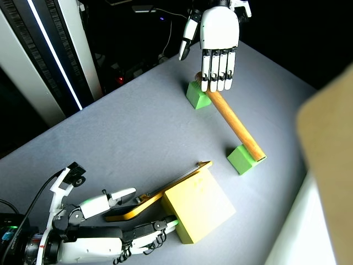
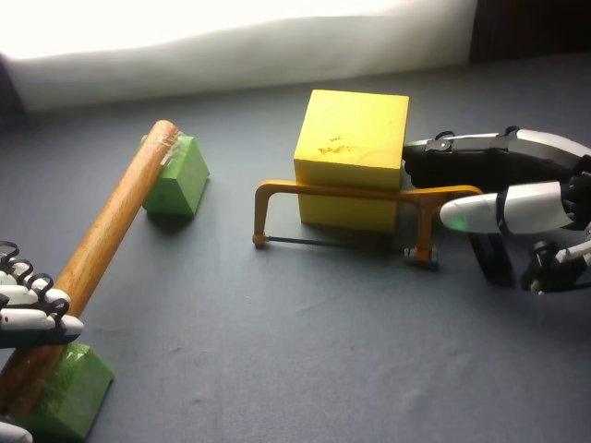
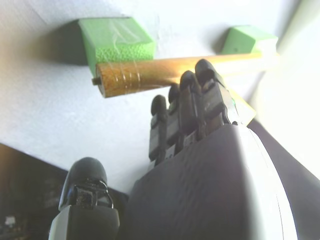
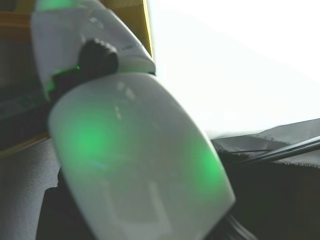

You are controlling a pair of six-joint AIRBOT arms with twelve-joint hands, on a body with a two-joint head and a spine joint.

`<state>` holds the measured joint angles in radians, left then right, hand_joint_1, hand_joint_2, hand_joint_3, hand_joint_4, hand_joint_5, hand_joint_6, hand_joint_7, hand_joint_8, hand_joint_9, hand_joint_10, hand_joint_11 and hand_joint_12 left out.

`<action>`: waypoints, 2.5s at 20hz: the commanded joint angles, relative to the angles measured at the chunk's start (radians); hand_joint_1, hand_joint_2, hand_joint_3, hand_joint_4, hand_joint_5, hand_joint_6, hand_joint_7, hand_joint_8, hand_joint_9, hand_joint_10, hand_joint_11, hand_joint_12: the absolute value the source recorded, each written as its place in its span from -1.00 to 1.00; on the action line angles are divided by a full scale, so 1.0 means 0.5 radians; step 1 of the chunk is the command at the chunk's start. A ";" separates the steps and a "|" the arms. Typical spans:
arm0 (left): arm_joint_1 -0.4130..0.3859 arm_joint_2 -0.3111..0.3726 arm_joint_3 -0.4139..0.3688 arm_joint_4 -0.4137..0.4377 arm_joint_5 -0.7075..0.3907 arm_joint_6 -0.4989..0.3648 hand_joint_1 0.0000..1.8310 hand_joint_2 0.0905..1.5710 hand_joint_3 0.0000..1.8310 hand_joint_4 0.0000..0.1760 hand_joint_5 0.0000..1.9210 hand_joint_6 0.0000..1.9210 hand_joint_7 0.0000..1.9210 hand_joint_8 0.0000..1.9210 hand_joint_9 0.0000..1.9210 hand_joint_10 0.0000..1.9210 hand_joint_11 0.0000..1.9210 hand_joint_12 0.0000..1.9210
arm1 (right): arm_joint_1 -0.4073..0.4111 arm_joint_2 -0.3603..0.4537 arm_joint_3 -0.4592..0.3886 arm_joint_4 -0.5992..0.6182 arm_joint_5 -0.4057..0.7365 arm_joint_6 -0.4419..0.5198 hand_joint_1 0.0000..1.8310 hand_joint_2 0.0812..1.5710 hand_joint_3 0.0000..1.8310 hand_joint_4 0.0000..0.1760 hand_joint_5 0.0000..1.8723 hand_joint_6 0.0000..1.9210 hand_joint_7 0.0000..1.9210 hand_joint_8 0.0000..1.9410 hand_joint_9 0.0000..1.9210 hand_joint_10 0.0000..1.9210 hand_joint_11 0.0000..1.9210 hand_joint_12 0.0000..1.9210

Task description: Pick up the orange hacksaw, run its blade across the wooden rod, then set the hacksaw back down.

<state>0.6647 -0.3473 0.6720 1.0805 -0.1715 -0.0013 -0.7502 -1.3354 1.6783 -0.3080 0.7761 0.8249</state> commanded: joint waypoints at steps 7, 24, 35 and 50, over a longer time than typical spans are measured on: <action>-0.004 0.014 -0.037 -0.021 -0.026 -0.002 -0.89 0.54 -1.00 -1.00 -0.80 -1.00 -0.84 -1.00 -0.86 -1.00 -1.00 -0.64 | 0.033 0.005 -0.047 0.061 0.224 -0.041 0.50 0.42 -1.00 -1.00 -0.15 0.10 0.01 -0.01 -0.04 0.37 -0.20 0.44; 0.003 0.024 -0.104 -0.021 -0.043 -0.030 -0.91 0.54 -1.00 -1.00 -0.80 -1.00 -0.83 -1.00 -0.86 -1.00 -1.00 -0.64 | 0.101 0.251 -0.213 0.113 0.482 -0.480 0.51 0.38 -1.00 -1.00 -0.02 -0.06 0.07 -0.06 -0.02 0.32 -0.19 0.49; 0.011 0.014 -0.109 -0.021 -0.042 -0.030 -0.87 0.53 -1.00 -1.00 -0.79 -1.00 -0.83 -1.00 -0.85 -1.00 -1.00 -0.60 | 0.201 0.603 -0.856 0.948 0.448 -1.327 0.51 0.37 -1.00 -1.00 -0.02 -0.07 0.09 -0.09 0.00 0.29 -0.20 0.49; 0.009 0.007 -0.110 -0.021 -0.039 -0.030 -0.86 0.52 -1.00 -1.00 -0.80 -1.00 -0.82 -1.00 -0.85 -1.00 -1.00 -0.62 | 0.492 0.632 -1.165 1.462 0.524 -2.082 0.51 0.37 -1.00 -1.00 -0.02 -0.09 0.10 -0.10 0.00 0.30 -0.16 0.48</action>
<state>0.6758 -0.3412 0.6209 1.0801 -0.1711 -0.0132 -0.5152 -1.0290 1.0973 0.4461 0.9051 -0.2386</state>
